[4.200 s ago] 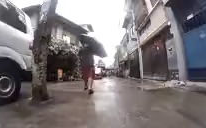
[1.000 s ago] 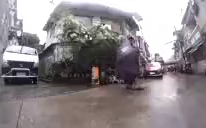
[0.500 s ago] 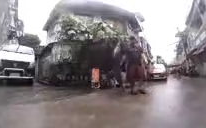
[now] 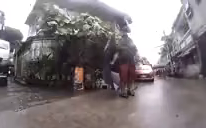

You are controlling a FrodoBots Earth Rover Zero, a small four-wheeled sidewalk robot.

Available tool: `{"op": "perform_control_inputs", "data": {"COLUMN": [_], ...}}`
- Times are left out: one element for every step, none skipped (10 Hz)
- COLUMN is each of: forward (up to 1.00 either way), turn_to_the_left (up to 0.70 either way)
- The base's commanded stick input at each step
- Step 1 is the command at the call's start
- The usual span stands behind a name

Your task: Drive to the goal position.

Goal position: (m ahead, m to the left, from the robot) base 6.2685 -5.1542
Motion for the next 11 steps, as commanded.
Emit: {"op": "perform_control_inputs", "data": {"forward": [0.99, 0.99, 0.99, 0.99, 0.99, 0.99, 0.99, 0.99, 0.99, 0.99, 0.34], "turn_to_the_left": [0.0, 0.0, 0.0, 0.0, 0.0, 0.0, 0.0, 0.0, 0.0, 0.0, 0.0]}}
